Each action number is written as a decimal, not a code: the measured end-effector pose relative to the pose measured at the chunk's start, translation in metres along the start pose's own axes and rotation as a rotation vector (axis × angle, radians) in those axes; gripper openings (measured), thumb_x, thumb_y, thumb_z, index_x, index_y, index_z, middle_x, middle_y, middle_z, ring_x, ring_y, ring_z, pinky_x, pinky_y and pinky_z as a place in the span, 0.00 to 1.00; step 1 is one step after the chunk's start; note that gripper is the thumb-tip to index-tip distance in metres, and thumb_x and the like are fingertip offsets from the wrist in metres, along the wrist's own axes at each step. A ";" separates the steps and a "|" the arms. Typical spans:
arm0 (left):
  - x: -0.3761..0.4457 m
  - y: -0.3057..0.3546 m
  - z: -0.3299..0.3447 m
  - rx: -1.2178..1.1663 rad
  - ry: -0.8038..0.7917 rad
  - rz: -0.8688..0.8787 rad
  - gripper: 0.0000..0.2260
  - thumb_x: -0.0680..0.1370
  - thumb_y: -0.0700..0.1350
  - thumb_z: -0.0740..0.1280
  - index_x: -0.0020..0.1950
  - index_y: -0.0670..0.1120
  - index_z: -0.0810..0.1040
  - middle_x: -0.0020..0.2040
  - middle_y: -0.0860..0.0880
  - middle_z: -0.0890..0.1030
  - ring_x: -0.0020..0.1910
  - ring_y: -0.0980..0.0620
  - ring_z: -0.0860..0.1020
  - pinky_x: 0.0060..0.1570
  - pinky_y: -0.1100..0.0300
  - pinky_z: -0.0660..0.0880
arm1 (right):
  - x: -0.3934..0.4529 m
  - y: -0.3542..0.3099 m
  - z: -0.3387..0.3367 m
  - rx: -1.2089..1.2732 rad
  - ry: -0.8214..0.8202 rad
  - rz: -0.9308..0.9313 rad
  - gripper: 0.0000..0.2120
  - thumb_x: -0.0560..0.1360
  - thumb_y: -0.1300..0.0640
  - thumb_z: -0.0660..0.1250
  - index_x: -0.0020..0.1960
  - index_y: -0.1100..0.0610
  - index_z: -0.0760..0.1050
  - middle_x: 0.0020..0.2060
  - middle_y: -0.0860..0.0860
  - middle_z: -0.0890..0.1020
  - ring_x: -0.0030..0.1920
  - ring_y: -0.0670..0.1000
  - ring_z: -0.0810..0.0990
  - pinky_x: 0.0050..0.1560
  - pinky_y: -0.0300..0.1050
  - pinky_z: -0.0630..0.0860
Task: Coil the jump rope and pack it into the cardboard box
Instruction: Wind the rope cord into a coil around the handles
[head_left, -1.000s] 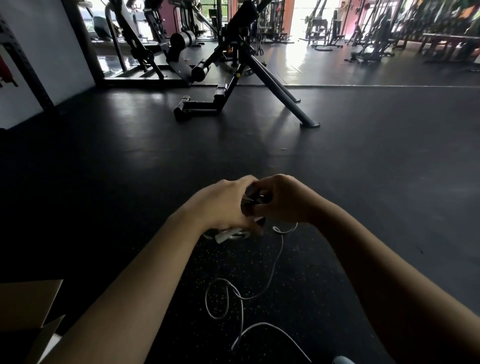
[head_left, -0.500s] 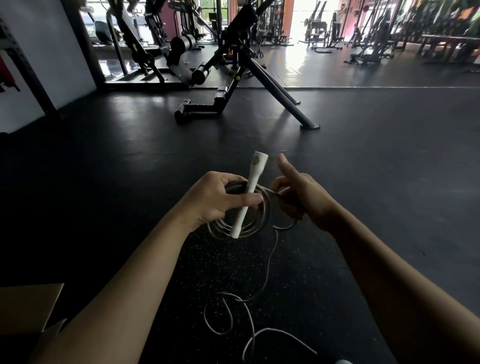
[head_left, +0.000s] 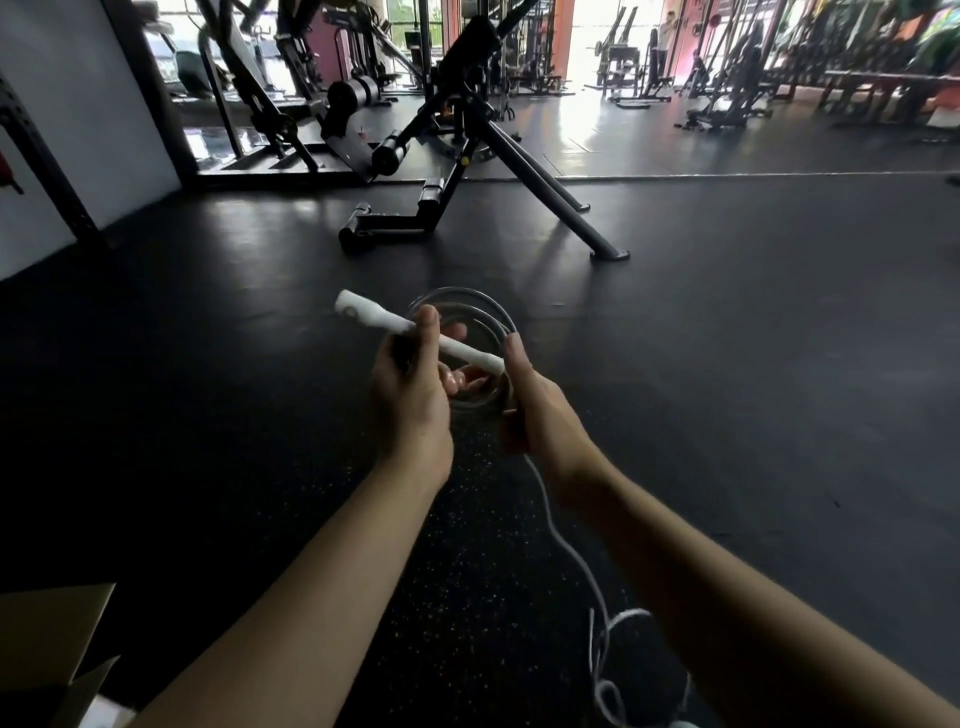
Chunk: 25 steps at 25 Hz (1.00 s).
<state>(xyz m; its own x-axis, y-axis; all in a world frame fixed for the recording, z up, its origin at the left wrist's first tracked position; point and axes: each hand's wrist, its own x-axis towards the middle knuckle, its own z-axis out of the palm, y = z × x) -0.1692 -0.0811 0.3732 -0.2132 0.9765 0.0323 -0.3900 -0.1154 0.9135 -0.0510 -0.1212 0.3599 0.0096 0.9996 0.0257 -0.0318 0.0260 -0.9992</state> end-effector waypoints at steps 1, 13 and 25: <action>-0.004 -0.005 0.003 -0.009 0.011 0.008 0.16 0.82 0.56 0.67 0.59 0.43 0.81 0.33 0.56 0.83 0.30 0.60 0.75 0.38 0.61 0.77 | -0.003 0.000 0.011 0.122 0.057 -0.018 0.32 0.80 0.35 0.59 0.58 0.63 0.83 0.38 0.51 0.85 0.28 0.38 0.79 0.28 0.31 0.72; 0.037 0.034 -0.045 0.256 -0.183 0.003 0.31 0.71 0.55 0.79 0.70 0.54 0.73 0.62 0.50 0.83 0.56 0.54 0.82 0.45 0.61 0.78 | 0.023 -0.016 -0.015 -0.200 0.145 -0.168 0.17 0.84 0.49 0.65 0.39 0.56 0.76 0.29 0.47 0.74 0.25 0.40 0.70 0.29 0.36 0.67; 0.003 0.026 -0.038 0.882 -0.871 -0.161 0.11 0.73 0.51 0.79 0.50 0.46 0.86 0.36 0.46 0.87 0.42 0.51 0.88 0.59 0.53 0.79 | 0.006 -0.030 -0.032 -0.616 -0.307 -0.124 0.18 0.81 0.43 0.67 0.46 0.56 0.87 0.33 0.47 0.84 0.34 0.40 0.78 0.40 0.37 0.75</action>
<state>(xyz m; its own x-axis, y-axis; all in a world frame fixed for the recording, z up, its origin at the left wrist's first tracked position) -0.2138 -0.0875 0.3819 0.5754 0.8030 -0.1551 0.4481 -0.1510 0.8811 -0.0179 -0.1165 0.3891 -0.3093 0.9492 0.0577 0.5248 0.2210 -0.8221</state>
